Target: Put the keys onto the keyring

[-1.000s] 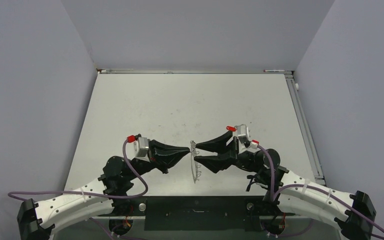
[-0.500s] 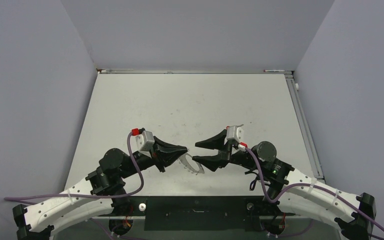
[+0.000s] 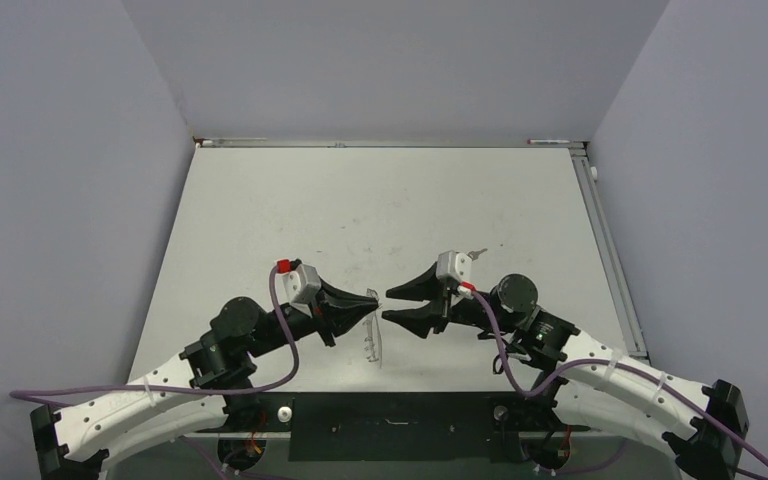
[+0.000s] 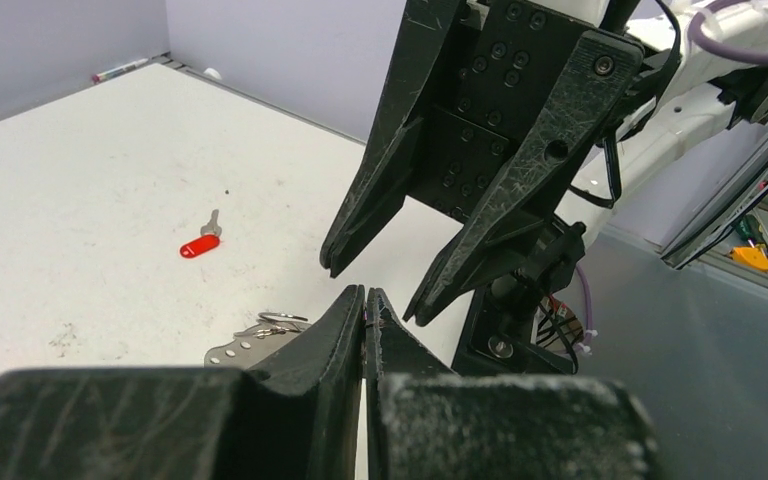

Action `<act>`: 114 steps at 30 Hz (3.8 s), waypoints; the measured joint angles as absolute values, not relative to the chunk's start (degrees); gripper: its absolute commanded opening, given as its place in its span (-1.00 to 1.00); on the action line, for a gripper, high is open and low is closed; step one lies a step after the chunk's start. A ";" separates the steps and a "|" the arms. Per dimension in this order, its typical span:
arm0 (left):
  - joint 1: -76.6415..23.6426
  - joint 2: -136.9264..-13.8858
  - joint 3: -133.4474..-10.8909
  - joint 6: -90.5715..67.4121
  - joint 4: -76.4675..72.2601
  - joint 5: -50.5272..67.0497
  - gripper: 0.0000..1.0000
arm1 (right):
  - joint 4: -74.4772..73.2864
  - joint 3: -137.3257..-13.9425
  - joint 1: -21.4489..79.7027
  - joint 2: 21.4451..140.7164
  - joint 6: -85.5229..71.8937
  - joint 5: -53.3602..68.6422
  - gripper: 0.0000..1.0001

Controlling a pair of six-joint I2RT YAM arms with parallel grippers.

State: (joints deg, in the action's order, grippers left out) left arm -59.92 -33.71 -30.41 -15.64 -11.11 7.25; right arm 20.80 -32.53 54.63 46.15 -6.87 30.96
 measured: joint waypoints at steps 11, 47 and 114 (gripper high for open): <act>-59.92 -35.14 -27.99 -15.66 -13.54 7.29 -1.00 | 17.87 -32.88 50.89 49.89 -5.28 37.93 -0.37; -59.94 -32.03 -23.68 -15.46 -16.56 1.80 0.00 | 10.81 -35.38 50.54 54.85 -3.03 39.53 -0.89; -59.96 -36.10 -19.44 -6.79 -19.77 21.41 -0.89 | -19.44 -49.41 63.55 53.32 4.03 26.22 -0.90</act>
